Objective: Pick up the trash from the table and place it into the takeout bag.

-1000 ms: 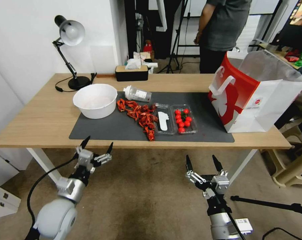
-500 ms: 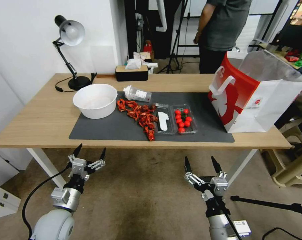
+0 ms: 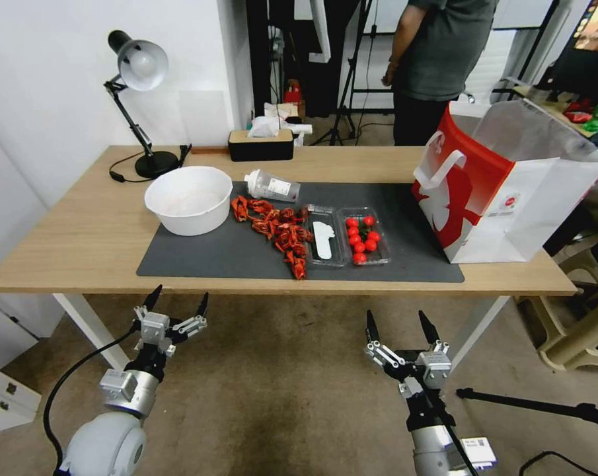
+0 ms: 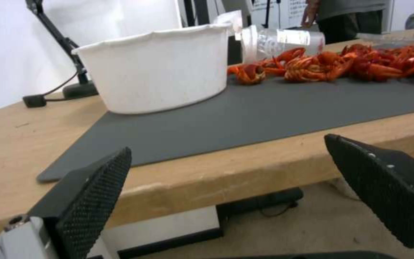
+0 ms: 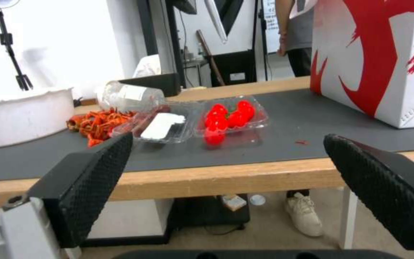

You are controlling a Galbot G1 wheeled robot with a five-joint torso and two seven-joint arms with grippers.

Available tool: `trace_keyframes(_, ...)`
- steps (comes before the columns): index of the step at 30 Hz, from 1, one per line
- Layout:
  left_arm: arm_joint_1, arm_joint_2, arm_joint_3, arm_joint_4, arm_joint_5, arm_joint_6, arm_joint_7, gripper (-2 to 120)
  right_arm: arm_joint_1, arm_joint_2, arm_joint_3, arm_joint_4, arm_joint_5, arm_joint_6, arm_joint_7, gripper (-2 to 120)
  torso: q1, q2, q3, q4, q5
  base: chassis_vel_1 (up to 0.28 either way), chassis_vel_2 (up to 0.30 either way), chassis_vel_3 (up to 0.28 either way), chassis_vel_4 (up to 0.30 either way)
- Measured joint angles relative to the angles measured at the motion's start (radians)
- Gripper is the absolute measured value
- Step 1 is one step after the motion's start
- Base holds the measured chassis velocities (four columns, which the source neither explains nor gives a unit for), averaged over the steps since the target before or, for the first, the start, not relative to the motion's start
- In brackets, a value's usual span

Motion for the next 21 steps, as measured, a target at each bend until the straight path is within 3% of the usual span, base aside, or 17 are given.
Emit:
trace_keyframes(5,-0.103,0.069,0.028,-0.022,-0.066,0.06,0.015,100,0.005,-0.006,-0.001,0.002,0.0,0.0,0.0,100,0.0,0.0,0.0,-0.0001,-0.0002,0.0,0.0,0.0,0.0)
trace_keyframes(10,-0.356,0.179,0.134,-0.012,-0.13,0.153,0.039,100,0.006,-0.013,-0.001,0.005,-0.001,0.0,0.0,100,0.0,0.0,0.0,-0.0006,0.0001,0.0,0.0,0.0,0.0)
trace_keyframes(11,-0.356,0.179,0.134,-0.012,-0.13,0.153,0.039,100,0.006,-0.013,-0.001,0.005,-0.001,0.0,0.0,100,0.0,0.0,0.0,-0.0006,0.0001,0.0,0.0,0.0,0.0)
trace_keyframes(13,-0.51,0.229,0.216,0.044,-0.167,0.178,0.075,100,0.005,-0.015,0.0,0.008,-0.001,0.0,0.001,100,0.0,0.0,0.0,-0.0003,-0.0001,0.0,0.0,0.0,0.0)
trace_keyframes(14,-0.51,0.229,0.216,0.044,-0.167,0.178,0.075,100,0.005,-0.015,0.0,0.008,-0.001,0.0,0.001,100,0.0,0.0,0.0,-0.0003,-0.0001,0.0,0.0,0.0,0.0)
trace_keyframes(16,-0.69,0.266,0.313,0.121,-0.206,0.203,0.091,100,0.002,-0.018,0.003,0.015,-0.001,0.0,0.002,100,0.0,0.0,0.0,-0.0003,0.0002,0.0,0.0,0.0,0.0)
trace_keyframes(17,-0.69,0.266,0.313,0.121,-0.206,0.203,0.091,100,0.002,-0.018,0.003,0.015,-0.001,0.0,0.002,100,0.0,0.0,0.0,-0.0003,0.0002,0.0,0.0,0.0,0.0)
trace_keyframes(20,-0.891,0.283,0.464,0.236,-0.276,0.232,0.092,100,-0.003,-0.019,0.013,0.024,-0.002,-0.002,0.005,100,0.0,0.0,0.0,-0.0001,-0.0004,0.0,0.0,0.0,0.0)
trace_keyframes(21,-0.891,0.283,0.464,0.236,-0.276,0.232,0.092,100,-0.003,-0.019,0.013,0.024,-0.002,-0.002,0.005,100,0.0,0.0,0.0,-0.0001,-0.0004,0.0,0.0,0.0,0.0)
